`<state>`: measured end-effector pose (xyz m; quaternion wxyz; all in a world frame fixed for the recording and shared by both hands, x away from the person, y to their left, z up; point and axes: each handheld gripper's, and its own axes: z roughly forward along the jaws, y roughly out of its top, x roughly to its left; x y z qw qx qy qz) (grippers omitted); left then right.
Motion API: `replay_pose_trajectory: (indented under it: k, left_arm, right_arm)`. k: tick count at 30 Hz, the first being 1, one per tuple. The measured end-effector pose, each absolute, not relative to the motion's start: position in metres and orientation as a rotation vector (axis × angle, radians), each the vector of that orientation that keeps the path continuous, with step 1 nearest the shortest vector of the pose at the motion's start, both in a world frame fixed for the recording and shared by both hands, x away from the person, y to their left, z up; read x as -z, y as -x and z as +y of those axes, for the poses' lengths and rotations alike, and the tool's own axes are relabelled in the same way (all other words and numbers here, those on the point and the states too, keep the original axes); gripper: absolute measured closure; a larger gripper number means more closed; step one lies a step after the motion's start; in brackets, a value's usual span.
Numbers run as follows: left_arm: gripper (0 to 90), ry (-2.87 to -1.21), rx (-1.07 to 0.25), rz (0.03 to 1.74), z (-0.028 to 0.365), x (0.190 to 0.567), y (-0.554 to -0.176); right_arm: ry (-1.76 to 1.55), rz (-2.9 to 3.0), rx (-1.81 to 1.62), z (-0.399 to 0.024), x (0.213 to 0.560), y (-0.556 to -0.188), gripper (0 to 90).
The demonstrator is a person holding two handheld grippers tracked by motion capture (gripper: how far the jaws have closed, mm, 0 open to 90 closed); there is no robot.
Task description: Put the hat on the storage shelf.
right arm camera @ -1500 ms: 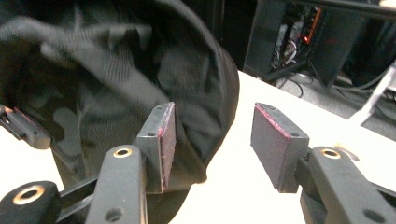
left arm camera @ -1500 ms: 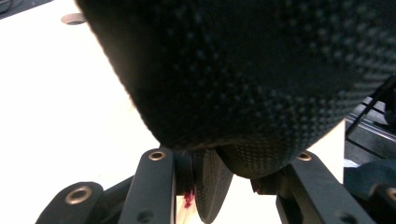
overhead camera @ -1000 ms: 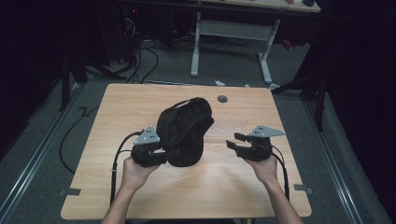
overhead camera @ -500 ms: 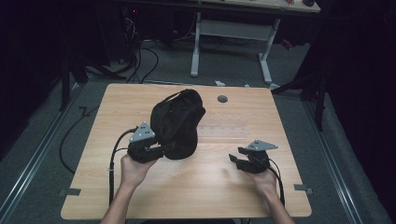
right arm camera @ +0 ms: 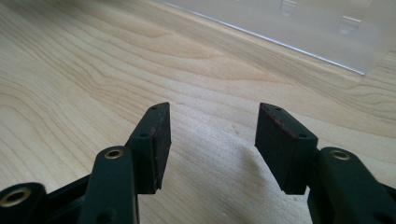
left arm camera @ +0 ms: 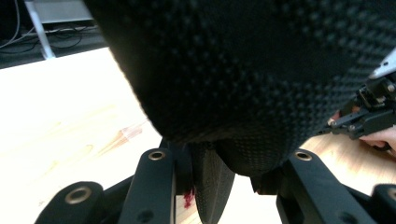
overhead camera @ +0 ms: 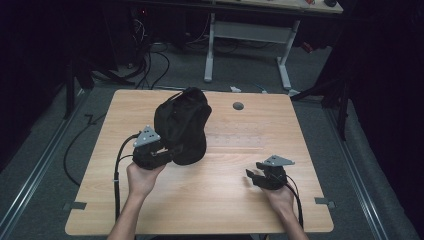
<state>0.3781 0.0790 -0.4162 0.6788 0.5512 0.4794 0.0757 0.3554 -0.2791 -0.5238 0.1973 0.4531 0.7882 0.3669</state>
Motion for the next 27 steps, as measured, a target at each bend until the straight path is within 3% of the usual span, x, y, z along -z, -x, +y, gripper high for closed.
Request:
replay_pose_trajectory:
  k: [12, 27]
  left_arm:
    - [67.4, -1.182, -0.218, 1.128, 0.087, 0.409, -0.387]
    - [67.5, -1.152, -0.327, 1.149, 0.084, 0.389, -0.409]
  right_arm:
    - [-1.275, 2.215, -0.942, -0.274, 0.531, -0.357, 40.2]
    - [-1.278, 2.212, -0.939, -0.274, 0.531, -0.357, 39.3]
